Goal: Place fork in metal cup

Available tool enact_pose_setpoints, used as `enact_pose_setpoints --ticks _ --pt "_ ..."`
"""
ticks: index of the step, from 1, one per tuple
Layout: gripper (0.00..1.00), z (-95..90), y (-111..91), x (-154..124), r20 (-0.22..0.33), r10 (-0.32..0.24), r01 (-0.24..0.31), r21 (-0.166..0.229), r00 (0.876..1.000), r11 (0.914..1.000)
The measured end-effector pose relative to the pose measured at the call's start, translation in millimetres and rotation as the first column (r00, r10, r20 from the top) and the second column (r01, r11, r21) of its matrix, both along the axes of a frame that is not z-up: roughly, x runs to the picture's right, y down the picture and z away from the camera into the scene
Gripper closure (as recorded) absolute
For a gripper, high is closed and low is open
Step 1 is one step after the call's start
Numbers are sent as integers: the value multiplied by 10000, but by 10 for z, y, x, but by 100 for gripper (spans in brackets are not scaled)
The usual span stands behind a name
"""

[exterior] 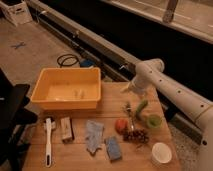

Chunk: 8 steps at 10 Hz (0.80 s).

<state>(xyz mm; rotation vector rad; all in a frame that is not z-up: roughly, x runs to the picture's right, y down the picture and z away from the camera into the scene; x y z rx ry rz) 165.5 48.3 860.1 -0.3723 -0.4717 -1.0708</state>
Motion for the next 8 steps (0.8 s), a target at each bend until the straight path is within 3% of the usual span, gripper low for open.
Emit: enact_pose_setpoints --ticks 2,3,8 --pt "20 86 7 -5 313 -605 597 264 9977 9979" --pt "20 157 31 -24 401 -648 640 206 9971 9977" --pt "20 461 252 -76 679 -801 837 -517 9945 9952"
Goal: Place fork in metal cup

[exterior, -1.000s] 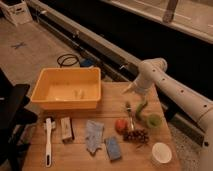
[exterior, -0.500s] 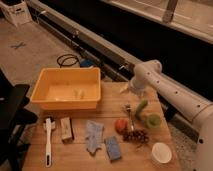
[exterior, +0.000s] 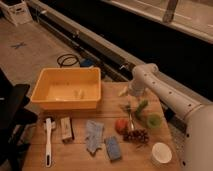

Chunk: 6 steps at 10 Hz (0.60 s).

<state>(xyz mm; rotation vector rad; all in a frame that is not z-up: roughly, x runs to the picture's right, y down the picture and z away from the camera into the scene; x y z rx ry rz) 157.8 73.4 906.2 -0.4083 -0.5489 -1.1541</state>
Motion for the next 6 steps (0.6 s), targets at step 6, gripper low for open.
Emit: enact_pose_setpoints --ticks 6 --pt "20 136 88 -115 345 -581 593 -369 9977 9976"
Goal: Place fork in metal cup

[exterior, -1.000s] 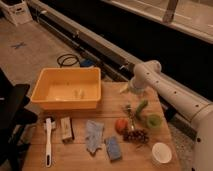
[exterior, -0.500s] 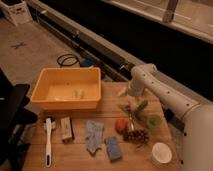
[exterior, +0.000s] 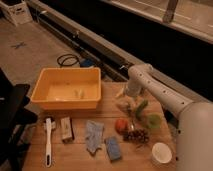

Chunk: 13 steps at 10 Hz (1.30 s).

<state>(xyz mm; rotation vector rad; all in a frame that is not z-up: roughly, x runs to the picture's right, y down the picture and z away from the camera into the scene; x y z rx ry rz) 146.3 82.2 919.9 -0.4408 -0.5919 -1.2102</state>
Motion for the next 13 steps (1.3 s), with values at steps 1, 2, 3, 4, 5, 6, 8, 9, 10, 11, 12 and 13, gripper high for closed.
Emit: enact_pose_setpoints --ticks 1,2,3,4,5,6,8,9,10,11,12,13 --pt "20 46 22 13 40 -47 47 -98 10000 9999" --pt "20 80 49 42 47 -117 118 -198 9999 9997" --pt "20 111 71 46 81 -212 215 -299 9997 9993" --pt "20 135 91 44 98 -276 280 -383 9996 9989" --pt "23 167 140 34 110 -426 431 -551 9990 9976" --pt "30 186 174 11 128 -559 567 -668 9984 9962" --pt "49 211 235 -45 240 -671 690 -907 9975 9935" --pt "61 208 241 -42 247 -667 687 -937 9975 9932" --pt "69 194 237 -15 211 -673 690 -959 9975 9930" --pt "81 161 239 36 143 -685 697 -1045 9975 9921" --pt "91 147 218 33 148 -676 687 -1023 9976 9924" --pt "98 136 203 29 165 -669 682 -1008 9976 9926"
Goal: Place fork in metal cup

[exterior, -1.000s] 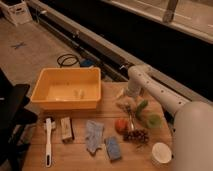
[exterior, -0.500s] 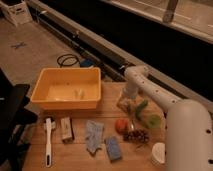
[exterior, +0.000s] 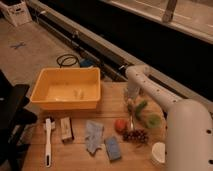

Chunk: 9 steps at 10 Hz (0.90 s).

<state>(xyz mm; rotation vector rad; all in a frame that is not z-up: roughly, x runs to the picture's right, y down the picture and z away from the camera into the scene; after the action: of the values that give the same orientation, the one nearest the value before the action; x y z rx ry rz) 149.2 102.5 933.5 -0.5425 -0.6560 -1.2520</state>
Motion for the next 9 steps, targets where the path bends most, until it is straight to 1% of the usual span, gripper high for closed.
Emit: enact_pose_setpoints --ticks 1,3,4,5,6,9 --pt "100 -3 -7 -4 16 7 -7 11 10000 10000" --pt "100 2 -9 -21 32 19 -19 5 10000 10000" --pt "100 12 19 -7 -18 282 -282 -69 9996 9996" --pt "100 48 41 26 -165 760 -761 -27 9970 9971" --pt "100 53 47 37 -198 881 -881 -3 9959 9961" --pt "100 40 19 37 -195 848 -848 35 9962 9964"
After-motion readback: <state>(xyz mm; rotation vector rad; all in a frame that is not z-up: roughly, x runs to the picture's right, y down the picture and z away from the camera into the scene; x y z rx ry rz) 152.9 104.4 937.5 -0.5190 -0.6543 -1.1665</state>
